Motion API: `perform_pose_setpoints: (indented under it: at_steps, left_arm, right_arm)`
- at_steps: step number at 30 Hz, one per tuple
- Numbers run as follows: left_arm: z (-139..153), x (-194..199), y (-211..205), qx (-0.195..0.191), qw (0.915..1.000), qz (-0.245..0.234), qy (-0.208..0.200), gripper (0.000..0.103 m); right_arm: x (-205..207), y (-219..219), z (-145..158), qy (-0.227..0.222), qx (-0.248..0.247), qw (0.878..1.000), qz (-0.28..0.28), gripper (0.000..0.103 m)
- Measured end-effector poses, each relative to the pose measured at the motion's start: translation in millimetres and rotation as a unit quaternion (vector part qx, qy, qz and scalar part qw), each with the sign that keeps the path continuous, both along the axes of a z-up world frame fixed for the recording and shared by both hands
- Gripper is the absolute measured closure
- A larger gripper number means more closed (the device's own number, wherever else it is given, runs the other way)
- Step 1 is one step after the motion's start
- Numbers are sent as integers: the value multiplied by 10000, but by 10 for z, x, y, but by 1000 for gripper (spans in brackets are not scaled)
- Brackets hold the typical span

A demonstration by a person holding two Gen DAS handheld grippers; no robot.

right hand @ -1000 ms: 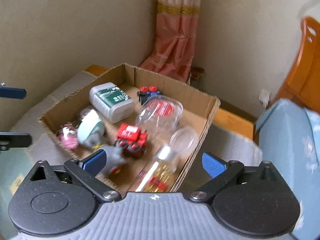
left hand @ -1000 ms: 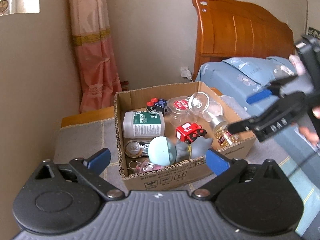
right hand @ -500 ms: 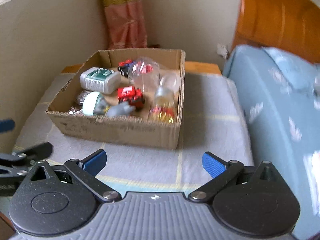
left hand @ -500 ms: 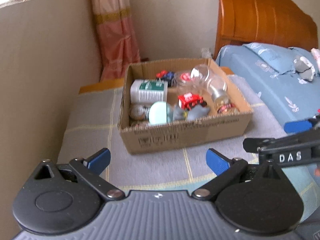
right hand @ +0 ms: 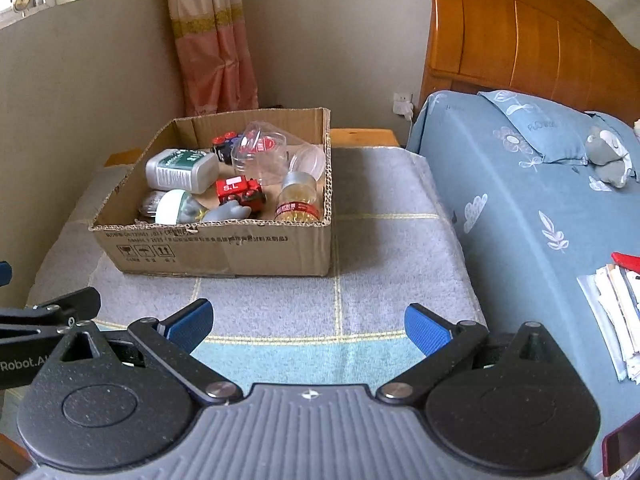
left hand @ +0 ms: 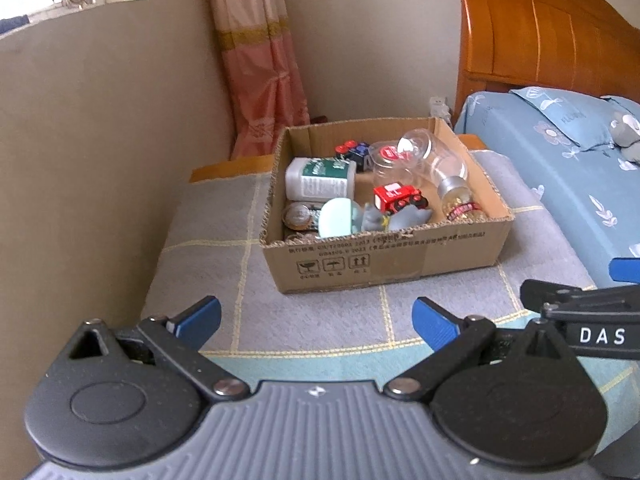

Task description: Organize rigid objects

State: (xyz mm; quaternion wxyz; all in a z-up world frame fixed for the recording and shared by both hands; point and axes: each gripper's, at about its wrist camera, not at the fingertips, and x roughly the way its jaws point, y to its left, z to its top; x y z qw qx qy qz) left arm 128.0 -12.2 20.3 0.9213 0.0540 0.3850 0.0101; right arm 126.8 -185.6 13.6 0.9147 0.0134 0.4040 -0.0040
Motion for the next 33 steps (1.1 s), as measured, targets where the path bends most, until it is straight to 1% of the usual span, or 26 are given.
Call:
perform_pose_setpoints:
  at_steps: [6, 33]
  left_arm:
    - [65, -33, -20, 152, 9996, 131, -183, 2]
    - [87, -36, -33, 188, 9994, 151, -231, 2]
  right_arm:
    - [-24, 6, 21, -76, 28, 10000, -41, 0]
    - [-19, -25, 53, -140, 41, 9999, -81, 0]
